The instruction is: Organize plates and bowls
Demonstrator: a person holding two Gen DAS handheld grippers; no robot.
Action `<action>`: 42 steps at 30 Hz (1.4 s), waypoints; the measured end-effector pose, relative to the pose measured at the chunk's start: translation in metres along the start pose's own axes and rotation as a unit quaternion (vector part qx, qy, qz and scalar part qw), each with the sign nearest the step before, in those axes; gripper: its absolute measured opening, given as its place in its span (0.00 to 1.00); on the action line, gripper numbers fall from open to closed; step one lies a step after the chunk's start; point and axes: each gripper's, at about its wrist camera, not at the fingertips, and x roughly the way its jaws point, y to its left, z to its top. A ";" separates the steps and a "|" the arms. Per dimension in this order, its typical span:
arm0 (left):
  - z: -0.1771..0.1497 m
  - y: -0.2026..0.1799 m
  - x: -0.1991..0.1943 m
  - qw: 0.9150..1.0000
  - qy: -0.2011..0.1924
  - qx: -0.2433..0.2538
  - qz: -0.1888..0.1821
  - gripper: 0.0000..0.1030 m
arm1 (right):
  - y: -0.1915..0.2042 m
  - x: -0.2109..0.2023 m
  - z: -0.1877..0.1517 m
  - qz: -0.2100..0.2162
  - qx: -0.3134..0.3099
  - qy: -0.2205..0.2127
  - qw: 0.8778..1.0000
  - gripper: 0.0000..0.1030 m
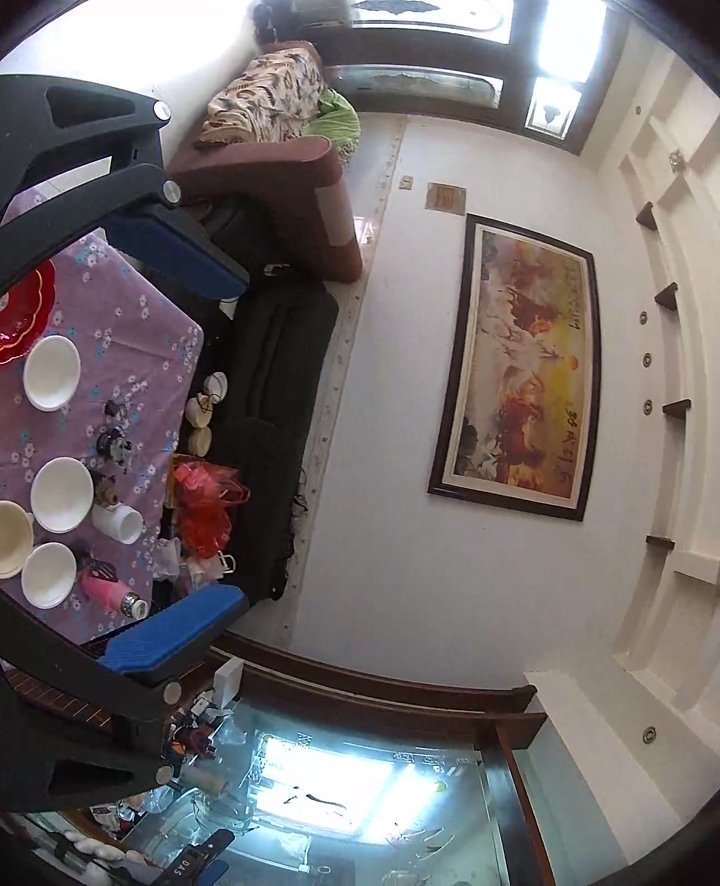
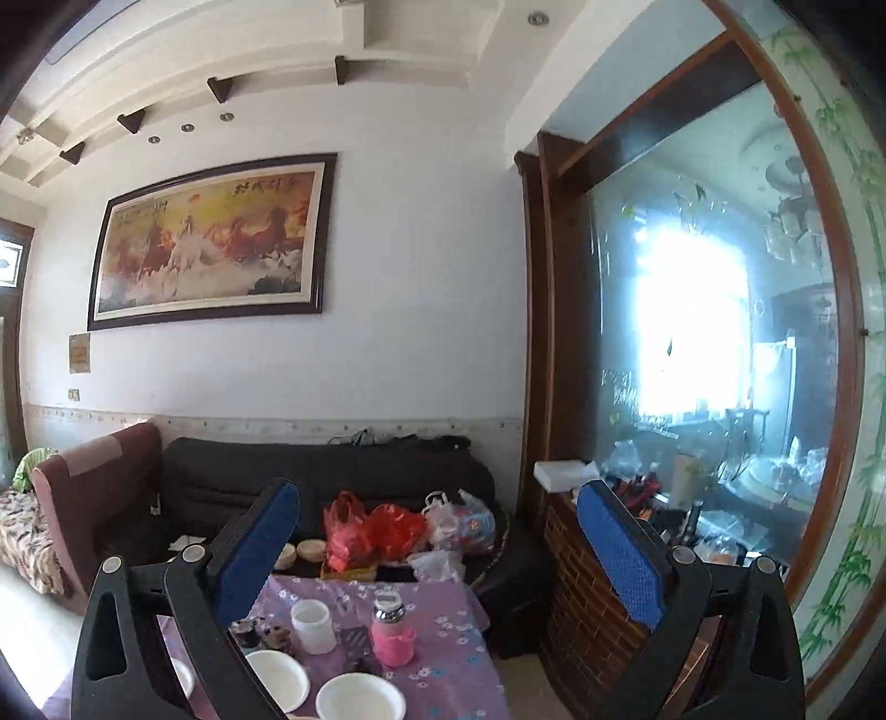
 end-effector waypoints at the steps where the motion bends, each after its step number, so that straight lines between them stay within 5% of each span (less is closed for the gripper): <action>1: -0.012 -0.002 -0.001 1.000 -0.012 0.003 0.006 1.00 | 0.001 0.005 -0.004 0.007 0.009 0.015 1.000 0.99; 3: -0.035 -0.002 0.000 1.000 -0.012 0.010 0.000 1.00 | 0.010 0.016 -0.025 0.026 0.027 0.048 0.998 0.99; 7: -0.074 -0.001 0.018 0.997 0.056 0.034 -0.050 1.00 | 0.045 0.022 -0.105 0.069 0.027 0.110 0.991 0.99; 12: -0.083 0.025 0.027 0.992 0.088 0.056 -0.064 1.00 | 0.087 0.025 -0.166 0.113 0.044 0.161 0.979 0.99; 18: -0.077 0.066 0.041 0.985 0.132 0.106 -0.017 1.00 | 0.152 0.046 -0.167 0.151 0.063 0.175 0.971 0.99; 25: -0.118 0.096 0.055 0.978 0.183 0.053 -0.083 1.00 | 0.151 0.031 -0.195 0.141 0.097 0.191 0.966 0.99; 34: -0.171 0.130 0.080 0.985 0.161 0.057 -0.025 1.00 | 0.156 0.057 -0.200 0.118 0.060 0.226 0.965 0.99; 37: -0.186 0.142 0.121 0.976 0.217 0.027 -0.018 1.00 | 0.172 0.090 -0.216 0.137 0.077 0.259 0.953 0.99; 42: -0.234 0.169 0.208 0.939 0.340 -0.033 -0.019 1.00 | 0.222 0.151 -0.265 0.178 0.089 0.314 0.928 0.99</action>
